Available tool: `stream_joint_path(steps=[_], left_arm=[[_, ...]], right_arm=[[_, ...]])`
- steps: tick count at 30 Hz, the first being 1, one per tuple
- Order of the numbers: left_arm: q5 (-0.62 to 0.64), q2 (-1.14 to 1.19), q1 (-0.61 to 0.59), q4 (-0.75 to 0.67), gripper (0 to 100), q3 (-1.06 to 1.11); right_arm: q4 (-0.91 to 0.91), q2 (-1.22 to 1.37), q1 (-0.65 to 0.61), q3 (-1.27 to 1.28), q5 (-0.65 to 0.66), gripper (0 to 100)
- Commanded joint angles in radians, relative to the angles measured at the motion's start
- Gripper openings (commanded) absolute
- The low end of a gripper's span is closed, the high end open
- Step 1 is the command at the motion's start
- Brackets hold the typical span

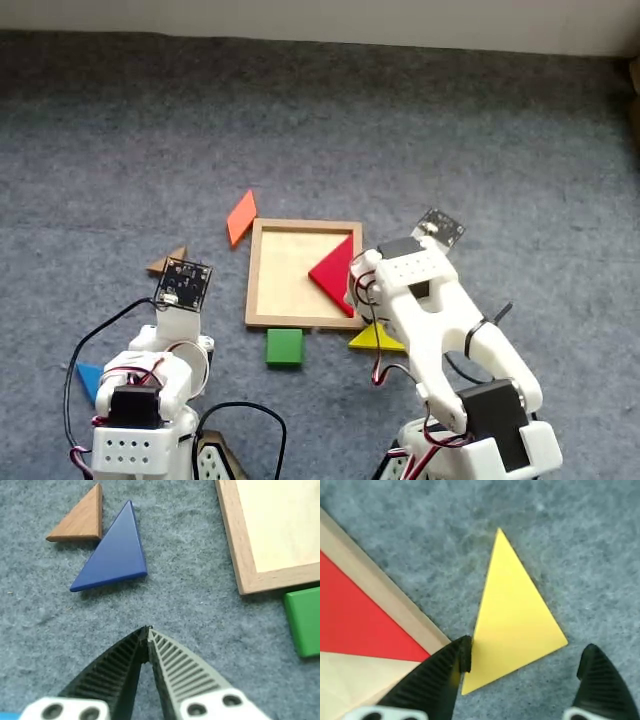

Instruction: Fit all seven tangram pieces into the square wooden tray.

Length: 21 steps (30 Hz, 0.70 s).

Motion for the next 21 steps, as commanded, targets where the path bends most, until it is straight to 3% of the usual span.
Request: stream_joint_path(steps=[1,15,21], left_arm=[[0.008,-0.033,-0.010,0.008,2,0.019],[0.008,-0.033,-0.010,0.008,2,0.019],[0.008,-0.033,-0.010,0.008,2,0.019]], right_arm=[[-0.010,-0.039,-0.012,-0.005,-0.008,32.9],[-0.012,-0.036,-0.025,-0.005,-0.008,32.9],[-0.012,0.090,-0.054,-0.018,-0.009,32.9]])
